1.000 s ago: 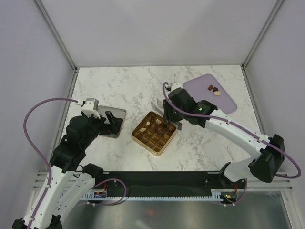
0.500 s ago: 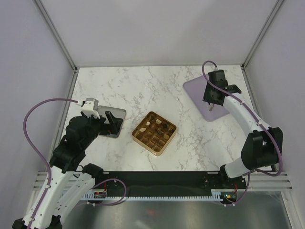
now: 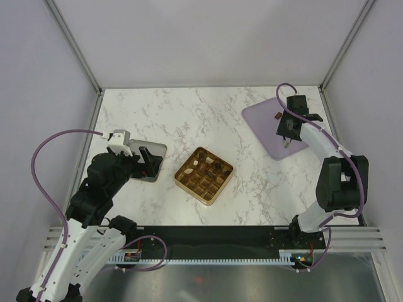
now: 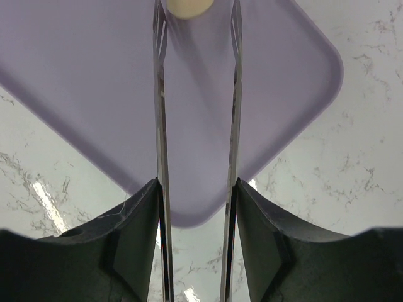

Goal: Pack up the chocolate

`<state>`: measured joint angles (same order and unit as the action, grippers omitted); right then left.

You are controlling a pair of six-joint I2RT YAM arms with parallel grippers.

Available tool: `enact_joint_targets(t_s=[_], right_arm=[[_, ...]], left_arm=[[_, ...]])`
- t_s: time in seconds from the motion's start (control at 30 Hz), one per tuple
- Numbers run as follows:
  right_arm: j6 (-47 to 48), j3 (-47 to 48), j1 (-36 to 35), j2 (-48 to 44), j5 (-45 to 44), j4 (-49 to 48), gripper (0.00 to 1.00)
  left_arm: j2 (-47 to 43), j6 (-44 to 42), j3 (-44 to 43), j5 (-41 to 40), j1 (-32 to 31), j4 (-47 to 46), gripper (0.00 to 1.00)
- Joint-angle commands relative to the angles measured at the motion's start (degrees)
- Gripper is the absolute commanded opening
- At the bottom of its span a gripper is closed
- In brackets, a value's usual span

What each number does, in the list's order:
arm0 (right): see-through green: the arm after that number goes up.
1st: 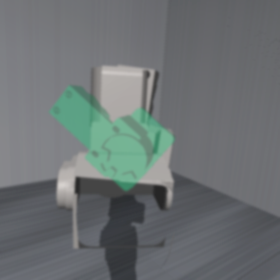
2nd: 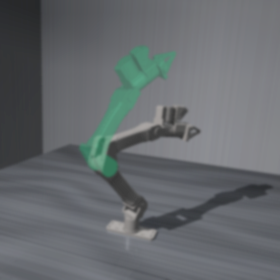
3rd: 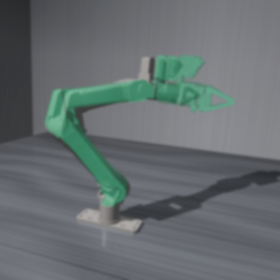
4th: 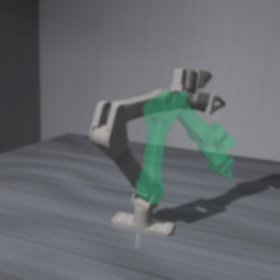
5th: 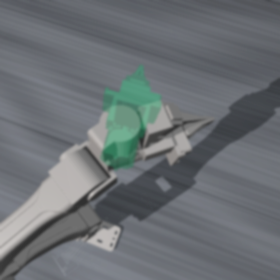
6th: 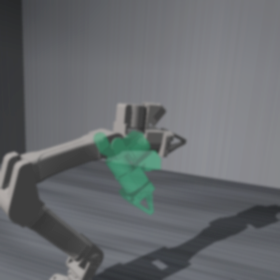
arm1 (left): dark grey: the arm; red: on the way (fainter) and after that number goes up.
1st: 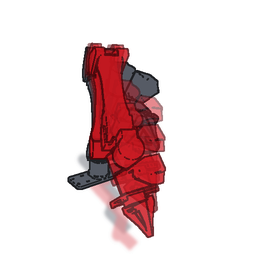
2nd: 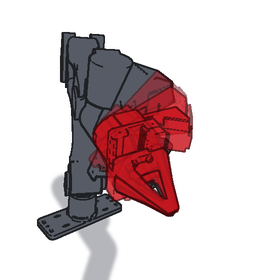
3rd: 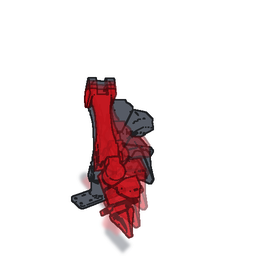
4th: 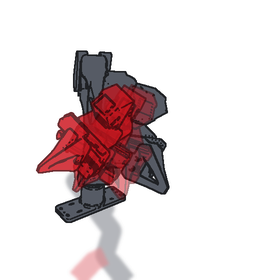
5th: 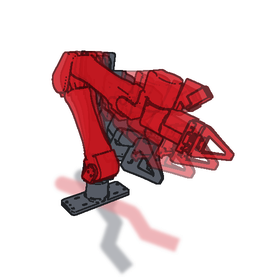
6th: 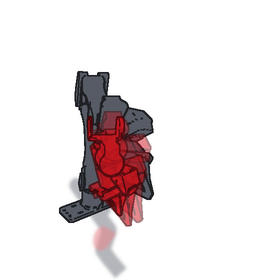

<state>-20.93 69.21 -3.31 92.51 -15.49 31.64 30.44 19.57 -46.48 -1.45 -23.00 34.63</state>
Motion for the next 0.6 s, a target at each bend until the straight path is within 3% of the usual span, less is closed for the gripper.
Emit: enact_joint_targets(t_s=[0.0, 0.57], right_arm=[[1.2, 0.0, 0.9, 1.2, 2.5, -5.6, 0.57], [1.4, 1.5, 2.3, 4.2, 6.3, -6.2, 0.51]], left_arm=[[0.4, -0.8, 0.1, -0.6, -0.3, -0.9, 1.0], [0.3, -0.9, 0.1, -0.7, -0.3, -0.8, 1.0]])
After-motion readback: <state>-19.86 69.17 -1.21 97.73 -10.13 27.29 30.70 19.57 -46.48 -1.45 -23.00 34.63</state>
